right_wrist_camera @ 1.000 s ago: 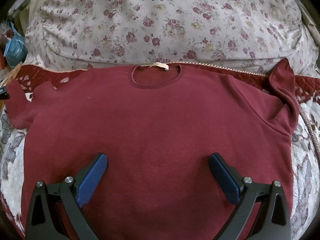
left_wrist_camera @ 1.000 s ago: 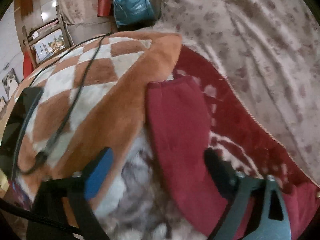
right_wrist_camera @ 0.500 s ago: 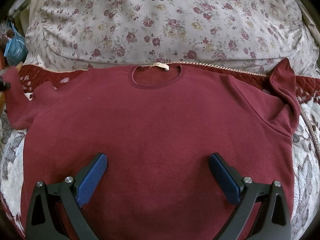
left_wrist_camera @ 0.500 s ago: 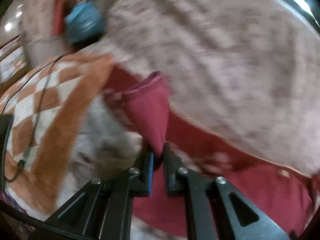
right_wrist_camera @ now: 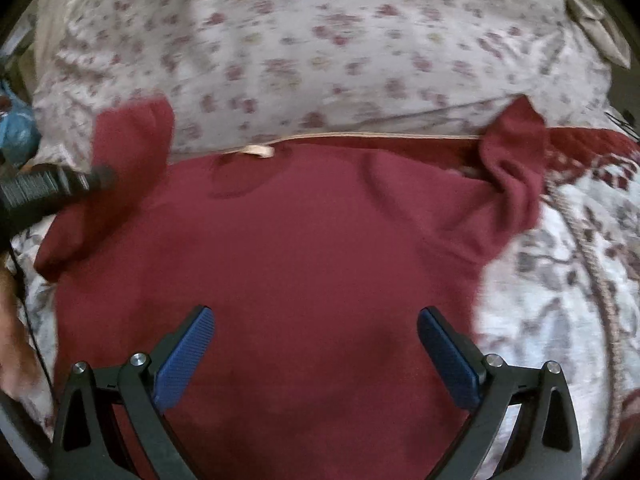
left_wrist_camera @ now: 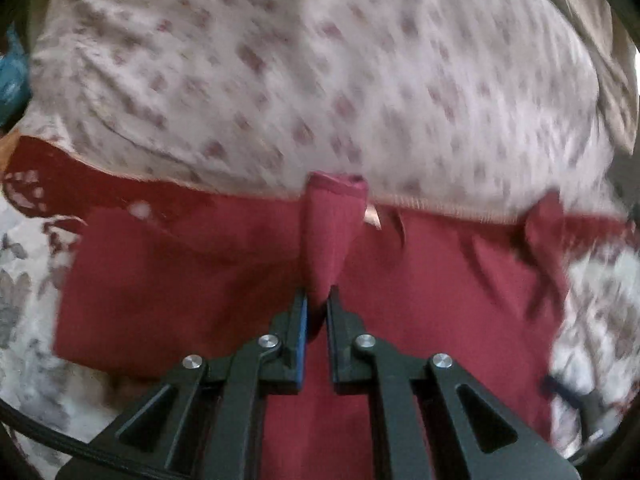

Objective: Fold small clothes

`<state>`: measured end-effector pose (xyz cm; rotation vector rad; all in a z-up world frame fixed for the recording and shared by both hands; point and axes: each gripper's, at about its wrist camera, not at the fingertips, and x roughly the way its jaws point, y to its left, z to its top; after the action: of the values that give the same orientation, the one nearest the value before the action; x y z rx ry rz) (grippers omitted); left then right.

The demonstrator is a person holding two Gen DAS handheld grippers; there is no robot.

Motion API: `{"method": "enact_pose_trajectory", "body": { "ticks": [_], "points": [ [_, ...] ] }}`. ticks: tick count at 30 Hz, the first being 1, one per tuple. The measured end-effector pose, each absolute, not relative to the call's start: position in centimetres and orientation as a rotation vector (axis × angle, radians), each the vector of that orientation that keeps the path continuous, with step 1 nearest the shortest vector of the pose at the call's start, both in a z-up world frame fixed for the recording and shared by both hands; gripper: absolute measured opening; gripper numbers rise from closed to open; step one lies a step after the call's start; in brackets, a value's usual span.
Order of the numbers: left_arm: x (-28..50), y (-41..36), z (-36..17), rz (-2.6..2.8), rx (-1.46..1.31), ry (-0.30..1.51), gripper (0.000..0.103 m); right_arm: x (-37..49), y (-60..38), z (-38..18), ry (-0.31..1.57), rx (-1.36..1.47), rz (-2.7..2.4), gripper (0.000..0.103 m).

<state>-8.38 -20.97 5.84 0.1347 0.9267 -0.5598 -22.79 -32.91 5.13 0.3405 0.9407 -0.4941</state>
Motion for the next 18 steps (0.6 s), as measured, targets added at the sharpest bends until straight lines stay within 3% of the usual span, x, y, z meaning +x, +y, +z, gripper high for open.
{"method": "enact_pose_trajectory", "body": {
  "ticks": [2, 4, 5, 7, 10, 15, 16, 18],
  "points": [
    [-8.6, -21.6, 4.3, -0.578, 0.156, 0.991, 0.02, -23.6, -34.4, 5.0, 0.952, 0.365, -0.52, 0.103],
    [-8.8, -20.9, 4.0, -0.59, 0.149, 1.034, 0.046, -24.0, -35.4, 5.2, 0.943, 0.411, -0.51, 0.103],
    [-9.1, -19.8, 4.6, -0.588, 0.134, 1.028, 0.052, -24.0, -35.8, 5.4, 0.936, 0.43, -0.495, 0.103],
    [-9.2, -17.1, 6.6, -0.558, 0.131, 0.98, 0.074, -23.5, -36.1, 5.7, 0.929, 0.445, -0.463, 0.103],
    [-9.3, -12.4, 9.1, -0.446, 0.149, 0.874, 0.083, -21.7, -35.5, 6.2, 0.914, 0.465, -0.376, 0.102],
    [-7.1, -5.0, 8.0, -0.167, 0.131, 0.819, 0.085, -16.6, -33.5, 5.5, 0.93, 0.403, -0.303, 0.097],
    [-6.3, -3.6, 6.8, -0.103, 0.113, 0.835, 0.085, -15.2, -33.1, 5.0, 0.949, 0.388, -0.292, 0.094],
    [-5.0, -1.7, 4.8, -0.035, 0.082, 0.886, 0.085, -13.3, -32.4, 4.0, 0.988, 0.372, -0.265, 0.073]
  ]
}}
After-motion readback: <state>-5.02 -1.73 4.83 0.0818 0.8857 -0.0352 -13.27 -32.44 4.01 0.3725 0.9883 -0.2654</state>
